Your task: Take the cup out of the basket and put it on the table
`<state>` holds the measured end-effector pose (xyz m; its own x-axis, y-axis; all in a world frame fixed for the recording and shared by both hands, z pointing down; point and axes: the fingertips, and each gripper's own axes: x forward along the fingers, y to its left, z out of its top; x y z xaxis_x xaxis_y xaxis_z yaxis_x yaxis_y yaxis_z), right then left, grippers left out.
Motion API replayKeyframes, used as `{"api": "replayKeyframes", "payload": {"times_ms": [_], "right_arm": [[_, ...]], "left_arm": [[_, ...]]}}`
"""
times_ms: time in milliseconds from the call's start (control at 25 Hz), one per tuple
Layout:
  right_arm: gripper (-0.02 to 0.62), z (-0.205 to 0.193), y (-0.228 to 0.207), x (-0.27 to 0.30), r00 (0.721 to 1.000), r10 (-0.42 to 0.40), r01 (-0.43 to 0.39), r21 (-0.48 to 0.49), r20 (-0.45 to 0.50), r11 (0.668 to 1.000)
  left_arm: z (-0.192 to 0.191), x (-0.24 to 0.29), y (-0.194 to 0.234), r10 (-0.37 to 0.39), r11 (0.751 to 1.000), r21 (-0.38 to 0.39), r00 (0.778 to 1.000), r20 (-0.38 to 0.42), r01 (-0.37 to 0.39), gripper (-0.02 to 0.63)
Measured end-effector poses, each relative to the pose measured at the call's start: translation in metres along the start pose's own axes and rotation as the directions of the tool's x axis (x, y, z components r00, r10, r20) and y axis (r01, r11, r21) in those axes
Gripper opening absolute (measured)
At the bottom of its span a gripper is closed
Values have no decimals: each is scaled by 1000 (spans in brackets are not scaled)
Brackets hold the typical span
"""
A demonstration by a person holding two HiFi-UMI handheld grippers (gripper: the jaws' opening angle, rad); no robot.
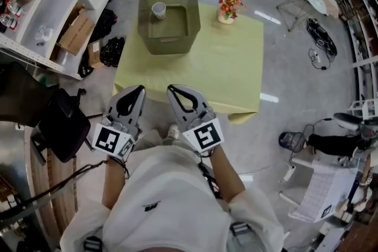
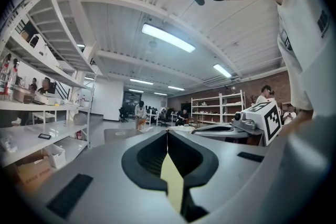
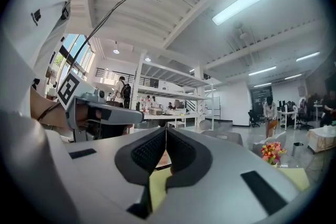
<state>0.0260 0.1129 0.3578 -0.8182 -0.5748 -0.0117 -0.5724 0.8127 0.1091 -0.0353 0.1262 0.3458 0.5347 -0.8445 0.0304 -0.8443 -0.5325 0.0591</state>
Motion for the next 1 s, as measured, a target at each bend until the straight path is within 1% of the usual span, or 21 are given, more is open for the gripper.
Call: {"api": "replayKeyframes", "payload": {"times_ms": [120, 280, 480, 680, 880, 1000], "right_arm": [[9, 0, -7, 7, 1000, -1, 1, 11, 6, 1000], [9, -3, -17, 19, 1000, 1, -1, -6, 7, 1000], [9, -5, -37, 39, 1000, -19, 19, -8, 14, 1000], [9, -7, -63, 70, 999, -39, 39, -1, 14, 999], [9, -9, -88, 104, 998, -61, 60, 26, 18, 998], [9, -11, -101, 125, 998, -62, 62, 17, 13, 998]], "left_arm": [[1, 5, 7, 6, 1000, 6, 1000, 1, -6, 11], [-2, 13, 22, 10, 1000, 11, 1000, -1, -10, 11], [-1, 33, 42, -9, 1000, 16, 1000, 8, 9, 11], [1, 62, 71, -29, 999, 19, 1000, 11, 29, 11], [1, 85, 103, -41, 999, 11, 999, 2, 41, 11], [1, 98, 123, -48, 999, 5, 999, -3, 48, 11]]}}
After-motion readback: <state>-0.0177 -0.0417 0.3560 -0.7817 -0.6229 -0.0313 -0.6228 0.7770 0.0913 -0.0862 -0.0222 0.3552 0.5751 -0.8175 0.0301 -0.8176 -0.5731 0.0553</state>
